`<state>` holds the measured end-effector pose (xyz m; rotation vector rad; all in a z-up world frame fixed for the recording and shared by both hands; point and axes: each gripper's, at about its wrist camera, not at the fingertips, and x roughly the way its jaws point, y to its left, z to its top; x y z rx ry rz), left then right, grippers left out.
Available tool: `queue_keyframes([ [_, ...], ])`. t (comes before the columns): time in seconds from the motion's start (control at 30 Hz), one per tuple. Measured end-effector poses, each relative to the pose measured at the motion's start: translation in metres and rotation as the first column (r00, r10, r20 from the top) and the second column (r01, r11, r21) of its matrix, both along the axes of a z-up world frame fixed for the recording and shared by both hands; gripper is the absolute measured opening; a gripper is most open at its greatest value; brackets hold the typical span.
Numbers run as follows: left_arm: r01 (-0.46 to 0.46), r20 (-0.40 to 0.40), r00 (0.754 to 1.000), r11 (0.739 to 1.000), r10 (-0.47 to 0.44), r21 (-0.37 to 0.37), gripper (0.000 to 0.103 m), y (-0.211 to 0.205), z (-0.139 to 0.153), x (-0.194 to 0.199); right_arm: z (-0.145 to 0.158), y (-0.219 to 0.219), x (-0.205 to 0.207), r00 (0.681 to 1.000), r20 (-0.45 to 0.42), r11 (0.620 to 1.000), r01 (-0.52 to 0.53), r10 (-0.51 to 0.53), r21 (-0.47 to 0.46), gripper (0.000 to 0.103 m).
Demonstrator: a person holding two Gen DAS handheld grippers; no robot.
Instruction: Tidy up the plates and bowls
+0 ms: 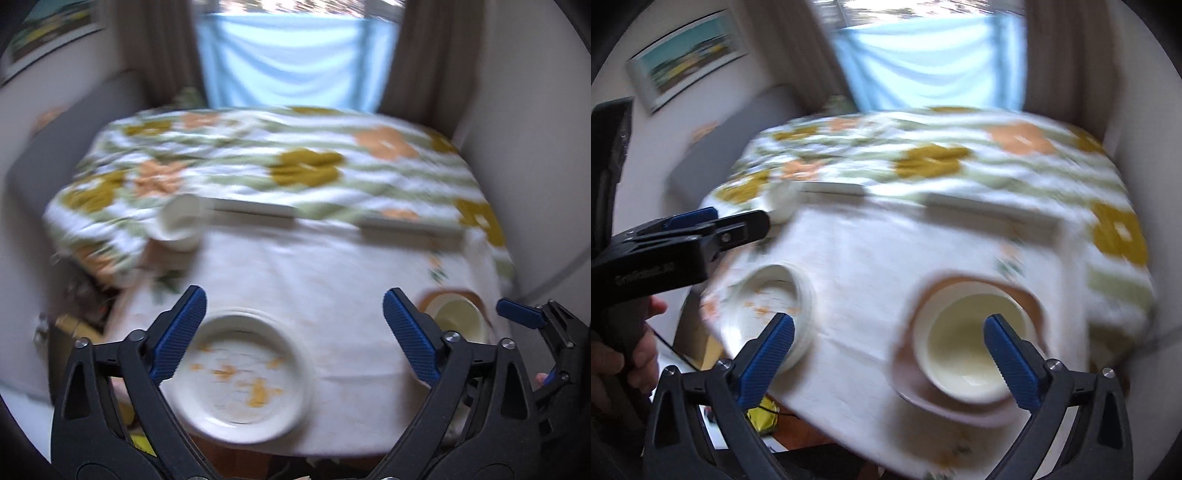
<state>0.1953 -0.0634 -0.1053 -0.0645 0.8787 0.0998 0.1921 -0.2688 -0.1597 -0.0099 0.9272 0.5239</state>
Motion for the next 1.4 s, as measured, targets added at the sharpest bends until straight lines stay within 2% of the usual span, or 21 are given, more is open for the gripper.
queue_keyframes([
  [0.1, -0.113, 0.02, 0.993, 0.993, 0.114, -0.03, 0.101, 0.049, 0.006, 0.0, 0.01, 0.038, 0.02, 0.994, 0.017, 0.994, -0.107, 0.107, 0.001, 0.102],
  [0.2, -0.21, 0.03, 0.977, 0.975, 0.213, -0.072, 0.101, 0.098, 0.007, 0.004, 0.019, 0.071, 0.048, 0.986, 0.018, 0.986, -0.165, 0.165, 0.007, 0.102],
  [0.3, -0.273, 0.033, 0.96, 0.956, 0.278, -0.106, 0.101, 0.138, 0.0, 0.009, 0.026, 0.105, 0.078, 0.978, 0.026, 0.978, -0.209, 0.209, 0.008, 0.102],
  [0.47, -0.349, -0.007, 0.935, 0.914, 0.355, -0.207, 0.1, 0.2, -0.025, 0.036, 0.025, 0.158, 0.125, 0.973, 0.043, 0.973, -0.228, 0.229, -0.024, 0.102],
  [0.57, -0.368, -0.046, 0.929, 0.899, 0.368, -0.236, 0.1, 0.223, -0.048, 0.056, 0.01, 0.187, 0.163, 0.971, -0.026, 0.972, -0.236, 0.236, 0.003, 0.102],
  [0.67, -0.372, -0.094, 0.928, 0.89, 0.36, -0.263, 0.098, 0.243, -0.081, 0.084, -0.018, 0.22, 0.199, 0.967, -0.086, 0.97, -0.242, 0.241, 0.0, 0.102],
  [0.73, -0.367, -0.128, 0.93, 0.891, 0.345, -0.265, 0.091, 0.248, -0.103, 0.102, -0.034, 0.235, 0.214, 0.962, -0.109, 0.968, -0.25, 0.249, 0.006, 0.102],
  [0.77, -0.364, -0.152, 0.93, 0.891, 0.334, -0.271, 0.083, 0.252, -0.117, 0.113, -0.048, 0.246, 0.225, 0.96, -0.136, 0.969, -0.248, 0.246, 0.003, 0.101],
  [0.8, -0.362, -0.176, 0.93, 0.888, 0.323, -0.284, 0.075, 0.256, -0.13, 0.122, -0.059, 0.255, 0.233, 0.956, -0.16, 0.968, -0.249, 0.247, 0.005, 0.098],
  [0.87, -0.358, -0.206, 0.93, 0.88, 0.306, -0.311, 0.067, 0.26, -0.151, 0.137, -0.076, 0.265, 0.242, 0.947, -0.202, 0.967, -0.253, 0.251, 0.018, 0.084],
  [0.93, -0.351, -0.233, 0.93, 0.877, 0.285, -0.328, 0.062, 0.262, -0.17, 0.152, -0.096, 0.276, 0.252, 0.938, -0.249, 0.969, -0.244, 0.242, 0.023, 0.07],
  [1.0, -0.341, -0.247, 0.932, 0.875, 0.266, -0.343, 0.048, 0.263, -0.184, 0.162, -0.113, 0.284, 0.26, 0.929, -0.287, 0.972, -0.234, 0.232, 0.028, 0.062],
  [1.17, -0.335, -0.279, 0.928, 0.877, 0.245, -0.345, 0.036, 0.265, -0.209, 0.18, -0.139, 0.299, 0.272, 0.914, -0.325, 0.969, -0.246, 0.242, 0.03, 0.051],
  [1.27, -0.337, -0.283, 0.928, 0.87, 0.243, -0.359, 0.027, 0.268, -0.217, 0.186, -0.146, 0.305, 0.275, 0.912, -0.328, 0.967, -0.252, 0.247, 0.026, 0.038],
  [1.33, -0.337, -0.279, 0.928, 0.875, 0.247, -0.347, 0.025, 0.27, -0.217, 0.186, -0.15, 0.309, 0.277, 0.911, -0.327, 0.965, -0.262, 0.252, 0.016, 0.026],
  [1.4, -0.335, -0.276, 0.929, 0.88, 0.248, -0.336, 0.024, 0.27, -0.218, 0.188, -0.153, 0.311, 0.277, 0.906, -0.329, 0.961, -0.274, 0.268, 0.03, 0.019],
])
